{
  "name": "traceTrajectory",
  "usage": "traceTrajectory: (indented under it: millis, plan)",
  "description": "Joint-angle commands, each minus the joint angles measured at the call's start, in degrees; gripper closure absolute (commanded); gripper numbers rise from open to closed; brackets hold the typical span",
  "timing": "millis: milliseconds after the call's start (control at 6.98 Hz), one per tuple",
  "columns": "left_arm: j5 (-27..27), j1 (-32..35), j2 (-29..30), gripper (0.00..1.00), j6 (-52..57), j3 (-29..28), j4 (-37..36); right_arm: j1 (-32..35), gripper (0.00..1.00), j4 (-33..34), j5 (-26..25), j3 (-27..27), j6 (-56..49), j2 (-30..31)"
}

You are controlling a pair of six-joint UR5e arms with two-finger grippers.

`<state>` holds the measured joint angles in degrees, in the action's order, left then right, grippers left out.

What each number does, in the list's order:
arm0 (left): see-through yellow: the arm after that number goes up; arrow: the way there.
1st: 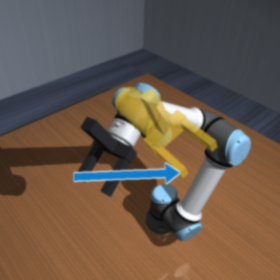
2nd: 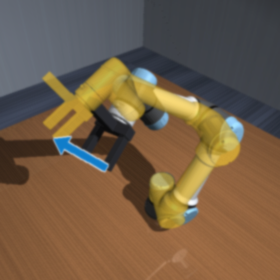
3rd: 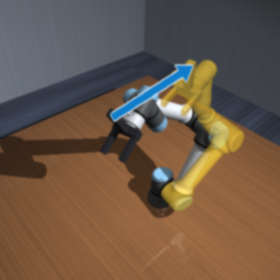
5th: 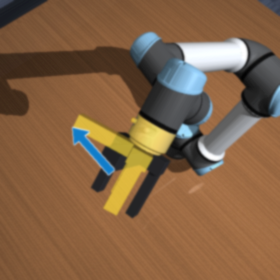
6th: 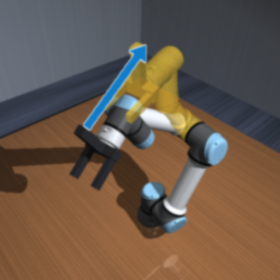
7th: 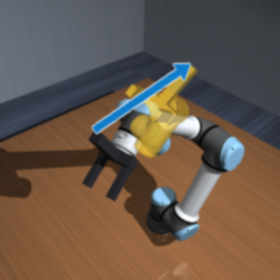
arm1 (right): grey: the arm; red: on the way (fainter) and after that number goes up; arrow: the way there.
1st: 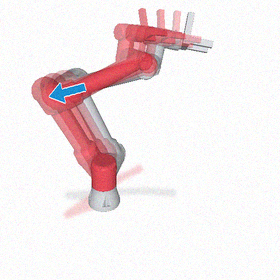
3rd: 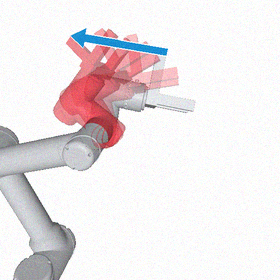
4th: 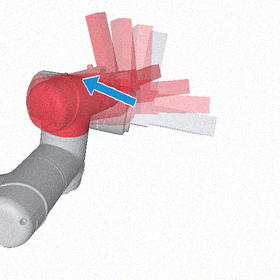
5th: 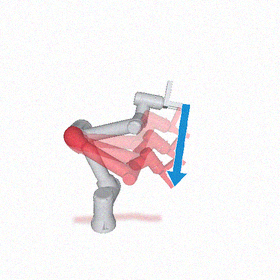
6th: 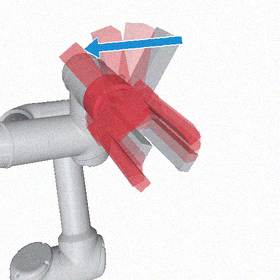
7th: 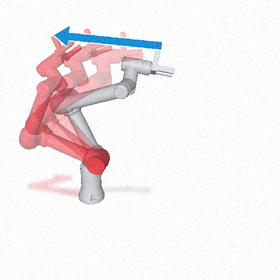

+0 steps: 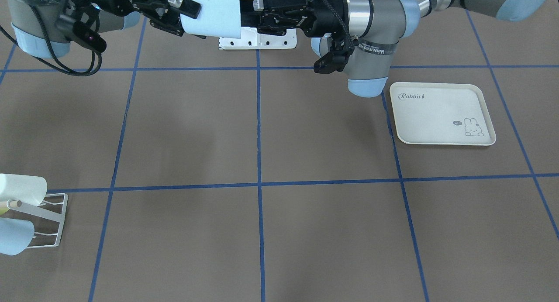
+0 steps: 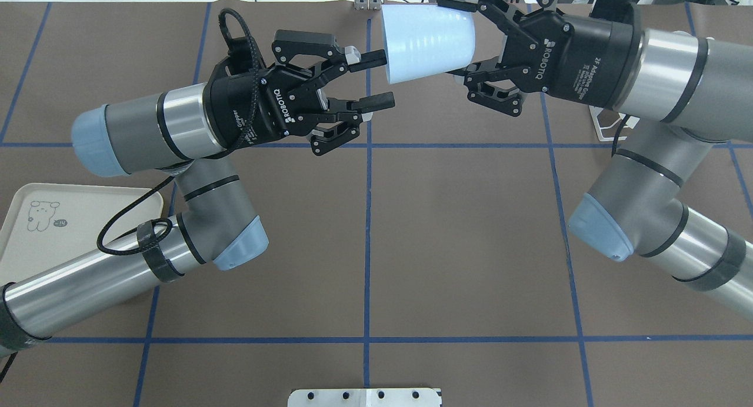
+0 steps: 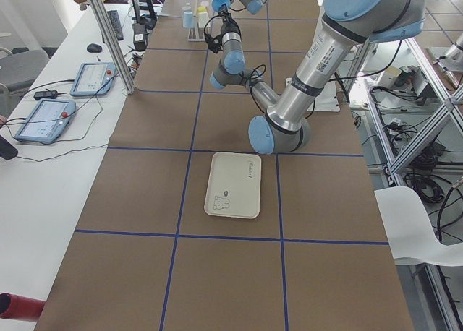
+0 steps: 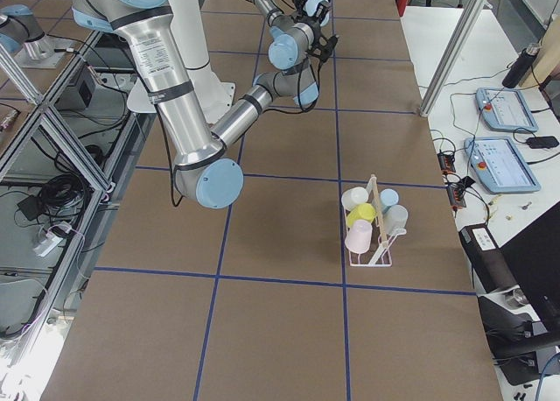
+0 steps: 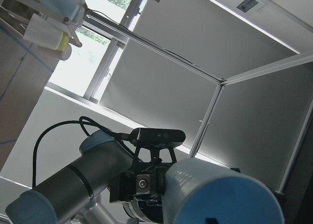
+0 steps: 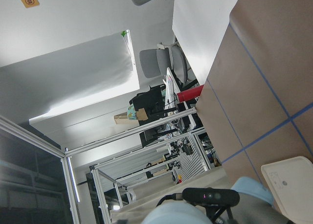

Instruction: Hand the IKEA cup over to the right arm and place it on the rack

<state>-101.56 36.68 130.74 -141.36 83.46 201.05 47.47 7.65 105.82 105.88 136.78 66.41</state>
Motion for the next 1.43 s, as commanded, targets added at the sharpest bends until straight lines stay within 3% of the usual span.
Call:
traceTrajectory:
  millis: [0,143,286,430,573,716,859,1146,1289]
  plan:
    - [0.1,1.3,-1.0,0.46,3.1,-0.7,-1.8,7.0,1.0,1.5,0.7,-7.2,-6.1,2.2]
    - [0.1,1.5,-2.5,0.46,3.1,-0.6,-1.8,12.3,1.0,6.5,4.8,-11.7,-15.3,1.4]
    - [0.2,1.5,-3.7,0.46,3.1,-0.6,-1.8,18.0,1.0,15.8,12.9,-16.4,-32.9,-1.2]
    - [0.2,1.5,-4.1,0.46,3.1,-0.7,-1.9,22.8,1.0,24.4,17.4,-19.5,-46.6,-1.8]
    - [0.2,1.5,-4.2,0.46,3.2,-1.1,-1.9,25.8,1.0,28.0,18.8,-25.1,-56.8,-3.4]
    - [0.3,1.5,-4.3,0.46,3.6,-2.0,-1.9,29.9,1.0,28.3,23.9,-33.5,-71.2,-4.4]
    - [0.3,1.3,-4.4,0.46,6.5,-3.0,-1.9,33.4,1.0,33.0,26.2,-39.7,-85.7,-7.1]
    - [0.6,0.9,-4.4,0.46,6.6,-3.7,-1.9,36.1,1.0,52.6,24.5,-40.1,-112.3,-8.2]
    - [0.6,0.8,-4.4,0.46,6.6,-4.4,-1.9,36.0,1.0,56.3,22.8,-40.3,-115.5,-8.0]
